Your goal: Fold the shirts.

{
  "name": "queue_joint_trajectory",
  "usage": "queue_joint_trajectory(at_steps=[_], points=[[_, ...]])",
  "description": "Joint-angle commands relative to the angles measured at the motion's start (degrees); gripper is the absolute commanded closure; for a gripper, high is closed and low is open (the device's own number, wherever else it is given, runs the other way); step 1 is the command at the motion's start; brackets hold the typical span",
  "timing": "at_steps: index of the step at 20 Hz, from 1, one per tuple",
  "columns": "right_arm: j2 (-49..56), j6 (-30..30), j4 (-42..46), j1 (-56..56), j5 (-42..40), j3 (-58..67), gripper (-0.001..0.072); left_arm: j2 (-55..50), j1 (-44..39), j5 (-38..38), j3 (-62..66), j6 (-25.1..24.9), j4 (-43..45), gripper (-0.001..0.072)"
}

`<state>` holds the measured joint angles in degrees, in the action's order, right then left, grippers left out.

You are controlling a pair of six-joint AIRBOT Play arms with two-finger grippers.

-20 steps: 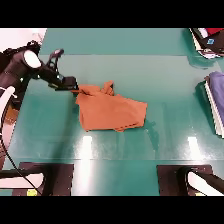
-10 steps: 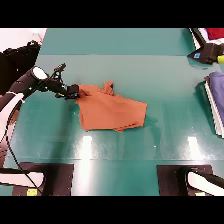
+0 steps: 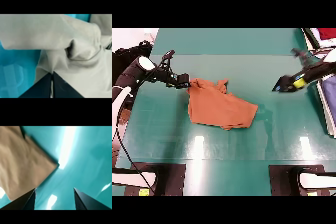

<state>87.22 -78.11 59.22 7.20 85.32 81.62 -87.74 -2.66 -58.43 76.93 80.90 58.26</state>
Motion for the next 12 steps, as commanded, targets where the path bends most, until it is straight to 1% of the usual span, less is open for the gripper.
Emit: queue_joint_trajectory(at_steps=[1,4,5,6,7,8,9,10,12], points=[[6.4,-0.4,-5.4,4.2,-1.1,-8.1,0.0173,0.1,0.0,-0.7,1.4,-0.4,0.0,0.0685],[9.6,0.7,-9.5,7.6,-6.8,-12.4,0.0184,0.1,0.0,-0.7,1.4,-0.4,0.0,0.0685],[9.9,0.9,-10.4,8.7,-9.5,-13.0,0.0216,0.1,0.0,-0.7,1.4,-0.4,0.0,0.0685],[9.8,1.2,-10.8,9.7,-12.0,-13.2,0.0297,0.1,0.0,-0.8,1.4,-0.5,0.0,0.0685],[9.8,1.3,-11.2,10.6,-14.2,-12.8,0.0399,0.1,0.0,-0.8,1.4,-0.5,0.0,0.0685],[9.8,1.7,-11.2,11.2,-15.6,-12.1,0.0539,0.1,0.0,-1.0,1.4,-0.5,0.0,0.0686],[9.8,2.8,-11.1,11.7,-16.3,-10.8,0.0651,0.2,0.0,-1.5,1.4,-0.5,0.1,0.0686],[9.7,2.8,-11.1,11.7,-16.3,-8.9,0.0682,1.0,0.0,-1.6,1.4,-0.4,0.5,0.0686],[8.2,2.8,-11.0,11.2,-15.7,-4.8,0.0693,5.0,0.2,-0.5,1.5,-0.4,2.4,0.0686]])
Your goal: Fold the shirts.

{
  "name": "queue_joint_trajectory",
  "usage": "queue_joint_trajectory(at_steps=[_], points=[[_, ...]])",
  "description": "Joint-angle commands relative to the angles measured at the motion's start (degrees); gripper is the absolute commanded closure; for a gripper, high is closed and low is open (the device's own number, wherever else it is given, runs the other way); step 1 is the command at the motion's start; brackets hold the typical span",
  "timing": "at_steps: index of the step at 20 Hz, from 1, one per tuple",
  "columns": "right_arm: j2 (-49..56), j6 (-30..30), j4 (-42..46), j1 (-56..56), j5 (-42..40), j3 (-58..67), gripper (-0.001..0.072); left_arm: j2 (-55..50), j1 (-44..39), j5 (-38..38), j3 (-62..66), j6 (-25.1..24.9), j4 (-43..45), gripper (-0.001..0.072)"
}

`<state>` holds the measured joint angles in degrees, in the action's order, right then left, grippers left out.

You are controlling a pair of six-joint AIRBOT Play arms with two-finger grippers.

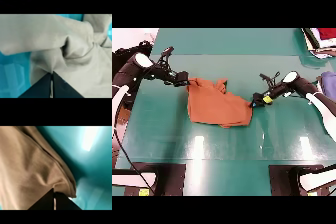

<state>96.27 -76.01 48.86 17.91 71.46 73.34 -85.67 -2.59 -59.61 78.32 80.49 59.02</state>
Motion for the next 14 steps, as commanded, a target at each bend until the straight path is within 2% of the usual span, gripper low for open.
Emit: queue_joint_trajectory(at_steps=[1,6,11,14], points=[[-2.9,0.7,-0.6,-0.1,-1.9,5.9,0.0693,6.3,0.1,1.7,0.4,0.0,3.3,0.0686],[-17.7,0.7,-0.6,-4.8,-1.9,17.8,0.0693,24.5,0.1,1.6,10.3,0.0,9.6,0.0686],[-32.2,0.7,-0.4,-8.8,-1.8,27.9,0.0693,36.7,0.1,1.6,22.3,0.0,5.8,0.0686],[-38.6,0.4,5.9,-9.4,-1.9,31.7,0.0694,38.0,0.1,-0.5,30.5,0.0,3.8,0.0686]])
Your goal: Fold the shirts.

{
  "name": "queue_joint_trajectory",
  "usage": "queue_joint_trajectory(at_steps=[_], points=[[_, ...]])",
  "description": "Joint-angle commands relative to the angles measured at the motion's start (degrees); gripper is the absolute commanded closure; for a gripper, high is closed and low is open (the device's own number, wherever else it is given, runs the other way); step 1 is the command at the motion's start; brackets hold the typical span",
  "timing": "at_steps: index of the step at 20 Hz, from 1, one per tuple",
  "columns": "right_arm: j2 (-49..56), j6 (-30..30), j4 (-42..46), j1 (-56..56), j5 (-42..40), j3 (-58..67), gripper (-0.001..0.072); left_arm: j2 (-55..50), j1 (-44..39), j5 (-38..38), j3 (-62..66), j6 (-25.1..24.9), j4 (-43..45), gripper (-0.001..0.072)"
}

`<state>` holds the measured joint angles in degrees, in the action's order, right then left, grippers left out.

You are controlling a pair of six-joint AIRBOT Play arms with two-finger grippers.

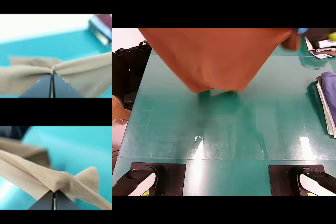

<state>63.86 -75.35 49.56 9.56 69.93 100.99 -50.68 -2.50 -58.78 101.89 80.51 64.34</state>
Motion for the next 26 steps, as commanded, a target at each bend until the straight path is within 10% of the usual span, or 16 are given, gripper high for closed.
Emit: queue_joint_trajectory(at_steps=[1,7,16,25,26], points=[[-7.9,-0.9,7.8,-1.0,-0.4,4.8,0.0694,3.0,0.0,-1.8,8.6,0.0,-2.3,0.0686],[-8.3,-7.2,17.1,-1.0,0.1,6.8,0.0694,-0.8,0.0,-3.2,9.4,-1.5,-6.1,0.0686],[24.9,-9.7,17.8,-1.0,11.1,6.8,0.0694,-35.3,-6.1,-19.9,9.4,-1.4,-2.6,0.0686],[42.1,-9.7,17.5,-1.0,5.4,6.8,0.0694,-60.0,-6.1,-13.0,9.4,-0.9,1.5,0.0680],[42.1,-9.7,17.6,-1.0,4.7,6.8,0.0693,-60.0,-6.1,-12.1,9.4,-0.8,1.7,0.0472]])
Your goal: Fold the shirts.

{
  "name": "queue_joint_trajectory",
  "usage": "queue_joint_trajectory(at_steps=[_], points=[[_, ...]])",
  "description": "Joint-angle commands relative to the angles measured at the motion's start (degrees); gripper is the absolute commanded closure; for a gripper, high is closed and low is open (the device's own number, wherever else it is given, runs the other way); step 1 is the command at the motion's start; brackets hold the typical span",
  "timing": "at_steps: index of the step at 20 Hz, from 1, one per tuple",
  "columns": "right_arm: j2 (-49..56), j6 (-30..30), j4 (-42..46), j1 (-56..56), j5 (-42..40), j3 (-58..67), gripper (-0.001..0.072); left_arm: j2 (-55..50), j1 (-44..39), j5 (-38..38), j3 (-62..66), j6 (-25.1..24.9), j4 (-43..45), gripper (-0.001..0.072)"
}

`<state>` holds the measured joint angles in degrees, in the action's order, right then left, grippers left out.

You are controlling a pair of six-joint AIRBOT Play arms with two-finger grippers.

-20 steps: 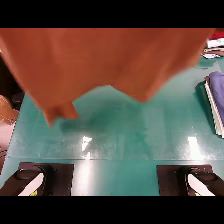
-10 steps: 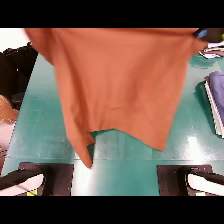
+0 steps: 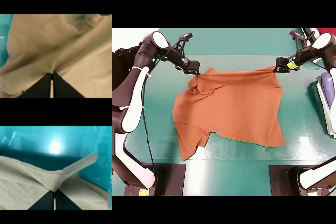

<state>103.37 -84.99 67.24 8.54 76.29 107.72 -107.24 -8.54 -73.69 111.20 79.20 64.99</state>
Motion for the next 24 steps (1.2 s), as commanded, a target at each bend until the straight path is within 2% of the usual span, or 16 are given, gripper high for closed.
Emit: queue_joint_trajectory(at_steps=[1,2,3,4,5,7,9,11,14,18,21,24], points=[[2.5,0.0,-0.2,0.0,-2.6,0.0,0.0692,-3.4,0.0,2.8,0.1,0.7,1.1,0.0223],[2.2,0.0,-0.2,0.0,-3.1,0.0,0.0676,-3.3,0.1,2.3,0.1,1.6,1.2,0.0207],[1.8,0.0,-0.2,0.0,-3.3,0.1,0.0514,-3.3,0.4,0.7,0.5,2.1,1.4,0.0208],[1.0,0.0,-0.2,-0.3,-2.7,0.1,0.0318,-3.2,1.1,-2.5,1.7,3.3,1.7,0.0208],[-0.1,0.3,-0.2,-0.8,-1.4,0.1,0.0301,-3.1,2.2,-6.9,3.5,3.5,2.0,0.0208],[-3.0,3.5,0.0,-2.1,4.1,0.0,0.0302,-0.2,5.0,-12.2,4.1,3.7,2.5,0.0210],[-5.9,5.2,0.0,-4.0,9.4,0.0,0.0302,5.4,7.3,-13.1,1.1,4.0,5.3,0.0209],[-9.8,6.2,-0.1,-6.1,11.2,-1.7,0.0302,12.1,8.4,-12.6,-5.6,4.0,9.6,0.0209],[-17.9,6.9,-0.2,-9.2,10.1,-11.2,0.0302,23.2,8.6,-9.3,-22.0,4.0,14.4,0.0209],[-29.0,7.1,-0.2,-12.1,7.3,-28.5,0.0302,37.5,8.6,-3.6,-46.9,5.0,14.0,0.0208],[-35.3,7.0,-0.2,-12.7,5.0,-38.0,0.0302,43.1,8.6,-0.9,-59.8,5.1,12.0,0.0208],[-40.0,7.0,-0.2,-12.7,2.7,-44.1,0.0301,44.0,8.6,4.7,-67.2,5.9,7.4,0.0208]])
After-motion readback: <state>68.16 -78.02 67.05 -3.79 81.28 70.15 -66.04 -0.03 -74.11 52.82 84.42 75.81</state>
